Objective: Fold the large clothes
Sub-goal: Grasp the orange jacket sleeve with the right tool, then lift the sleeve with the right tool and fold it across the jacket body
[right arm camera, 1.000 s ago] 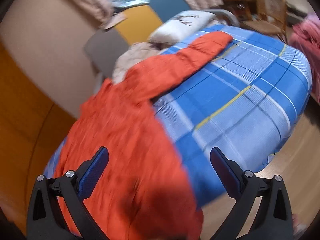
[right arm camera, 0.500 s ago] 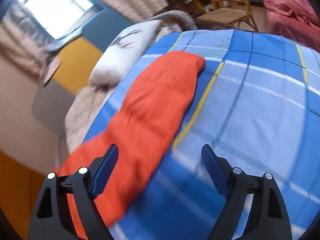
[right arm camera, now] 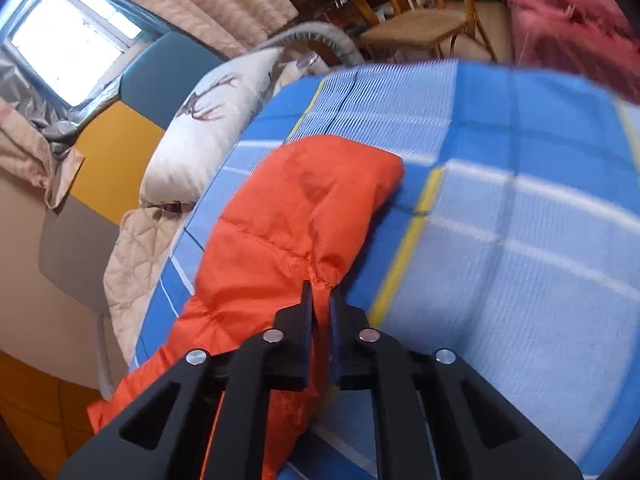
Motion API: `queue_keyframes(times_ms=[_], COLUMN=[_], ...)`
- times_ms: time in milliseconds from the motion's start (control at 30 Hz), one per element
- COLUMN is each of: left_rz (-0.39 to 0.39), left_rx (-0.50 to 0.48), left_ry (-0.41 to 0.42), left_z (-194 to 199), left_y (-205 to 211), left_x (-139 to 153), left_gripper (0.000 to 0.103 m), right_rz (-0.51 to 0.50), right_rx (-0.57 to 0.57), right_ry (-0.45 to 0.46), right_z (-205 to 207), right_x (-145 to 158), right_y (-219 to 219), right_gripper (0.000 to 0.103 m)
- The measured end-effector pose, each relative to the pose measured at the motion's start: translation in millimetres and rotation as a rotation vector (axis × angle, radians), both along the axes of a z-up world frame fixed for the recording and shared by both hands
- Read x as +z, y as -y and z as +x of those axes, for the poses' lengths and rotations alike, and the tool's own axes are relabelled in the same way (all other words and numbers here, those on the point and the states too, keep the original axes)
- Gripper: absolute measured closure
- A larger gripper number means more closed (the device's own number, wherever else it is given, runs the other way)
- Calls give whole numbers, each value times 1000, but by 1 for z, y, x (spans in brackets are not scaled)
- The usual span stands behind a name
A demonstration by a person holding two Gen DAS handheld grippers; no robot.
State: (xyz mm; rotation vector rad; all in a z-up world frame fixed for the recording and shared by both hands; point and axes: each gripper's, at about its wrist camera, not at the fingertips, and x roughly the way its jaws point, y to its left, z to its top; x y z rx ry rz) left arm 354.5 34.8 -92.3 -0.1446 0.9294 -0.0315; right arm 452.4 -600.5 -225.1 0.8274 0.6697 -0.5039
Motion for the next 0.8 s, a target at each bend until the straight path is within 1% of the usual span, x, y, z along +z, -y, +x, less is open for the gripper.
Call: queue_keyframes(times_ms=[33,100,200,300,367,433,500,533,600,700,767,800], left_rz=[3,9,-20,-56,-60,-62,-66,-63,-39,-65,-71,-89], left_rx=[-7,-11,-7,10,29,42,51,46,50,50,50,54], left_ry=[6,-7,-5,19,34,43,44,53,76,85,83,74], left_z=[-1,-4,-16,-32,-44,-58,-70,-75,-81,-82,-81,-79], left_y=[2,5,2,-7,-13,-21,-30,-33,-41,-58,-66,-72], left_x=[0,-4,-10,-14,-15,-14,-12,-10,-7,-5,-7,-8], left_gripper=[2,2,2,2,2,2,2,2,2,2,2,2], right_rz=[-19,-50,-109,-168,-227,-274,-289,-300,-324,-346,-345,-348], right_rx=[-6,-19,4,56,121,203,279,333,425,604,683,722], right_ry=[-10,-22,-32,3,42,78,115,135,156,169,162,154], right_z=[-8,-27,-45,-48,-49,-49,-46,-43,-40,-29,-23,-20], right_x=[3,9,24,47,72,94,111,119,128,132,128,124], right_y=[1,5,-1,-19,-47,-83,-119,-144,-190,-281,-327,-350], right_gripper=[98,98,99,99,99,99,99,99,99,99,99,99])
